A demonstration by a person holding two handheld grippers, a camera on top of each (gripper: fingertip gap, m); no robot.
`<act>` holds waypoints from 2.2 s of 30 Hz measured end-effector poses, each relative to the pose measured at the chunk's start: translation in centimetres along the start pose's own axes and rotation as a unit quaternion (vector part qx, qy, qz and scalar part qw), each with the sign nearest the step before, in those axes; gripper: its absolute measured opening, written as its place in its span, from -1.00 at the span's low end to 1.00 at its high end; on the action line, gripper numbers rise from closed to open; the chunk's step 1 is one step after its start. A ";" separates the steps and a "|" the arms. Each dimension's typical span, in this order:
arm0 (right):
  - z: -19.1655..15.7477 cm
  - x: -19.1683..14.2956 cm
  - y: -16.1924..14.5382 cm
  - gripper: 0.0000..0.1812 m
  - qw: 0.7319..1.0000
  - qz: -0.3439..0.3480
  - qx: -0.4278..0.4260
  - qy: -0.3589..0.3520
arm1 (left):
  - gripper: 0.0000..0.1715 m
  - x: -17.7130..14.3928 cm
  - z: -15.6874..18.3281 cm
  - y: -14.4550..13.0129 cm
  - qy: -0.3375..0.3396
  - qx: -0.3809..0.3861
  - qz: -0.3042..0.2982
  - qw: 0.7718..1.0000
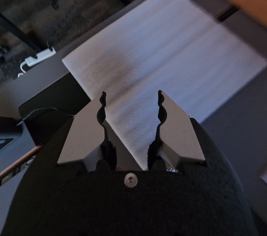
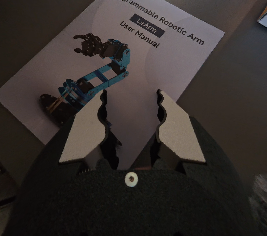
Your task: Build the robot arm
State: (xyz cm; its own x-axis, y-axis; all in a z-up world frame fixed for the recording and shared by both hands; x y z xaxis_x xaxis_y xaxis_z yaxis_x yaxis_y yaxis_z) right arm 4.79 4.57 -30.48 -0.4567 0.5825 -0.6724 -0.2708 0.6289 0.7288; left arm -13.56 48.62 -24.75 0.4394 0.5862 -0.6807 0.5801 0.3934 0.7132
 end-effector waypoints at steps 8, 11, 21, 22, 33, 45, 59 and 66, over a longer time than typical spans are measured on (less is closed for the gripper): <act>1.7 -4.5 -1.9 -0.22 0.997 0.037 0.062 -0.010 | -0.16 -17.7 21.7 -10.2 -0.197 -0.061 0.054 0.977; 1.2 -5.1 -2.9 -0.22 0.995 0.051 0.083 -0.003 | -0.16 -20.4 27.5 -15.2 -0.172 -0.061 0.041 0.982; -1.5 -4.7 -4.3 -0.15 0.994 0.044 0.093 0.034 | -0.16 -22.1 33.9 -20.3 -0.108 -0.095 0.015 0.989; -1.7 -4.7 -4.2 -0.16 0.992 0.048 0.103 0.051 | -0.16 -22.0 34.1 -20.3 -0.104 -0.092 0.016 0.990; -1.8 -7.4 -1.8 -0.30 0.929 0.236 0.217 0.184 | -0.16 -21.9 34.6 -20.2 -0.098 -0.075 0.020 0.992; -5.0 -5.5 -1.8 -0.86 0.944 0.163 0.205 0.200 | -0.16 -22.1 35.0 -20.0 -0.136 -0.088 0.025 0.987; -16.1 -2.4 7.8 -0.93 0.936 -0.049 -0.345 -0.045 | -0.16 -30.3 23.7 -14.7 -0.381 -0.362 0.123 0.842; -21.2 0.9 9.1 -0.86 0.861 -0.059 -0.496 -0.095 | -0.95 -30.3 19.4 -16.6 -0.324 -0.347 0.041 0.879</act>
State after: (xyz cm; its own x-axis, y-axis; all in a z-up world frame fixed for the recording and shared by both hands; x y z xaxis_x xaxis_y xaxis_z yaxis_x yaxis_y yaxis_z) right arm -16.02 -0.08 -21.65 -0.2551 0.6783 -0.6891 -0.9395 -0.0055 0.3424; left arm -23.21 10.58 -19.17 0.8888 0.1945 -0.4149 0.0694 0.8378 0.5416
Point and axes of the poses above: each gripper's, where its closed fingertips meet, x out along the fingers, y out of its top, z = x × y across the jaws, the point moved 6 cm from there along -x, back along the fingers, and after that the axes turned 9 degrees about y, right-handed, at the moved point
